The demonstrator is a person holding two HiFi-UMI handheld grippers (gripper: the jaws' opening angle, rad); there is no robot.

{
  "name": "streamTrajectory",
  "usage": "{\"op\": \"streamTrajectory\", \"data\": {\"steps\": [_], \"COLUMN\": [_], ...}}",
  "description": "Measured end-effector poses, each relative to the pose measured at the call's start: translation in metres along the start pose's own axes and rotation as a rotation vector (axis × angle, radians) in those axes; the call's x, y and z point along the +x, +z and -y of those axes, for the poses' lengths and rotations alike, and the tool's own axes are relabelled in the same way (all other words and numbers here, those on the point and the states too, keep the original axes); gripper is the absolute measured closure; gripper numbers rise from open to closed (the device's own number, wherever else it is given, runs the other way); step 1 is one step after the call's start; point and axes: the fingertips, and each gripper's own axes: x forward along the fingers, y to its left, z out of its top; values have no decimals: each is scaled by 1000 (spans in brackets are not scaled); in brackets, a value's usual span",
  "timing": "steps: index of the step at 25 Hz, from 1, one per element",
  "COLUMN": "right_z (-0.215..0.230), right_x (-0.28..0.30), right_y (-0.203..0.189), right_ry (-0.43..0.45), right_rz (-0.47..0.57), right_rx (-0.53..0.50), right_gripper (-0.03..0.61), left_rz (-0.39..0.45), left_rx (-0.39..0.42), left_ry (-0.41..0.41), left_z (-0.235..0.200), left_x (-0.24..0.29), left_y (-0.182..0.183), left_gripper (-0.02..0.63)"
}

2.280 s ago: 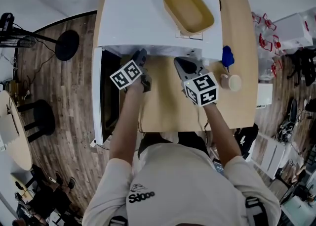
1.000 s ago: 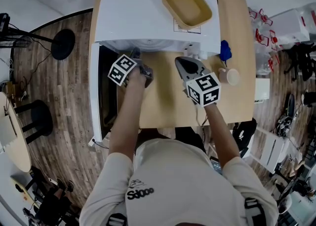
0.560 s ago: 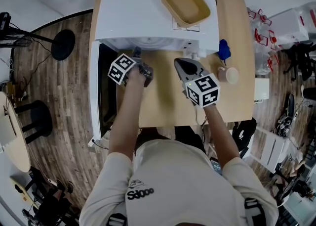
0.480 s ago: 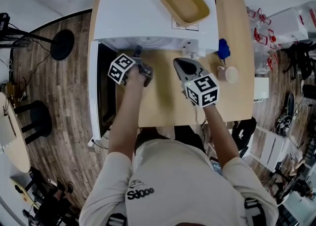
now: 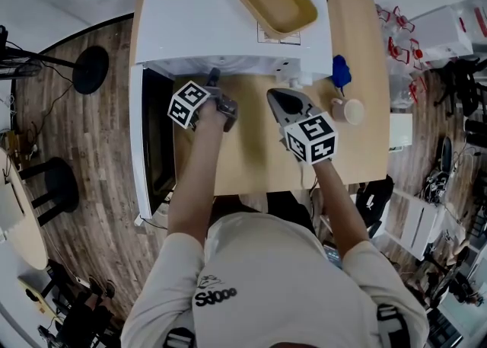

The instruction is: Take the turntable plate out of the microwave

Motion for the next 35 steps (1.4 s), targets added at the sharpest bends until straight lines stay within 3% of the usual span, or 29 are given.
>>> {"op": "streamTrajectory", "data": {"steps": [7,19,27,35], "right_z": [0,-6,-8,-15], "right_x": [2,-1,-5,5], "right_y": [-1,-4,-4,-14], "right_ry": [6,7,10,29], "right_rz": [-5,-11,-3,-6], "right_rx": [-2,-8,-7,63], "right_gripper": [572,572,572,571], "left_rz": [12,41,73,57], "left_rx": [-51,-129,-153,-107], "left_ry": [-51,-138,-80,-75], "left_z": [3,12,-12,-18], "left_x": [-4,-13,-36,-52], "left_y": [2,3,-10,-15], "left_gripper": [572,581,584,584]}}
